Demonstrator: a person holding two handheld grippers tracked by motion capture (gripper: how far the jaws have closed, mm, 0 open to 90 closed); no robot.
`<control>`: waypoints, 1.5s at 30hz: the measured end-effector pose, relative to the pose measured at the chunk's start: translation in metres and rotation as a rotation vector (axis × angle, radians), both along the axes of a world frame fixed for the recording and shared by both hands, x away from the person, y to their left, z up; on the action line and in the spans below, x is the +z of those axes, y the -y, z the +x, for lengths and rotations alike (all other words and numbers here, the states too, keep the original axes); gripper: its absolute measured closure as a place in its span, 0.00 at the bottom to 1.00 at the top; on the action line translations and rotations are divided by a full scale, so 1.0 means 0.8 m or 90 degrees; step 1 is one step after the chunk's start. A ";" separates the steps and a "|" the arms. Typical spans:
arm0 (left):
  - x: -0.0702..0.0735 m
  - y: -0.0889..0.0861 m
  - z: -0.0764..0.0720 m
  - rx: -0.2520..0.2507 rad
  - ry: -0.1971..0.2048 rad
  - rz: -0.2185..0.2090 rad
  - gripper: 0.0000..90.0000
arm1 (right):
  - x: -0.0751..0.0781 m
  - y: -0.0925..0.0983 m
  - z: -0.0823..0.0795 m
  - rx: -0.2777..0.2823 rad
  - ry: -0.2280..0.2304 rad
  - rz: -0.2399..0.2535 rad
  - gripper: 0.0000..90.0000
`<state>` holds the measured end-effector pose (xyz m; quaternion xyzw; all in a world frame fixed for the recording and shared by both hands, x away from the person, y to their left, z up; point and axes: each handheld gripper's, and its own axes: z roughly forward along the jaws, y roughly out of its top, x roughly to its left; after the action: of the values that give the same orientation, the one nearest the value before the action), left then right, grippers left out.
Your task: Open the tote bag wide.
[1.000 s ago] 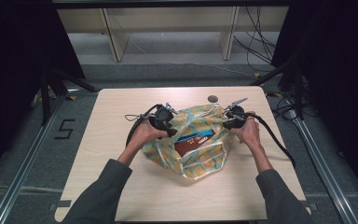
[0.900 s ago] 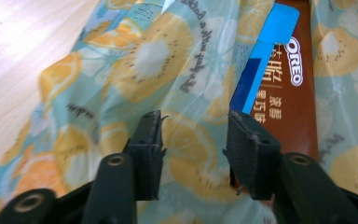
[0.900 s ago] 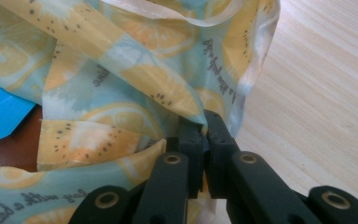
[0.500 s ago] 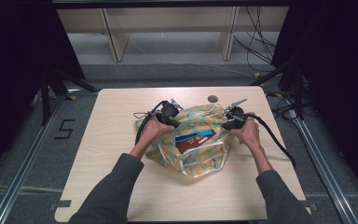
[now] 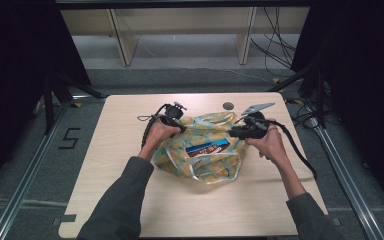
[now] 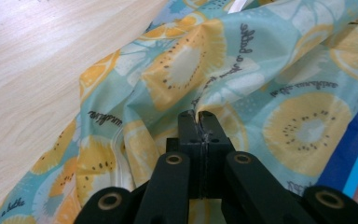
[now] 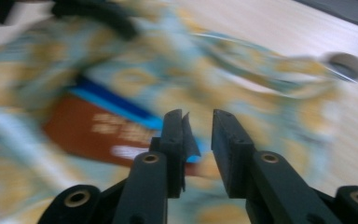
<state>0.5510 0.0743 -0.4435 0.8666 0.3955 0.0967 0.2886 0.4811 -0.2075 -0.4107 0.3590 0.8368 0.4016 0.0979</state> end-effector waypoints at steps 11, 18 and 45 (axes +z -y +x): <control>-0.001 -0.005 0.004 0.007 -0.012 -0.002 0.99 | -0.051 -0.081 -0.072 0.235 -0.066 -0.072 0.99; -0.007 -0.006 0.010 0.018 -0.026 -0.012 0.99 | -0.091 -0.083 -0.112 0.272 -0.113 -0.124 1.00; 0.051 -0.043 -0.169 0.004 0.113 -0.156 0.31 | -0.027 0.052 -0.130 -0.020 0.024 0.022 0.51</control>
<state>0.4159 0.1088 -0.4027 0.8117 0.3798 0.1251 0.4257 0.3773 -0.2493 -0.4324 0.3663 0.8218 0.4213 0.1140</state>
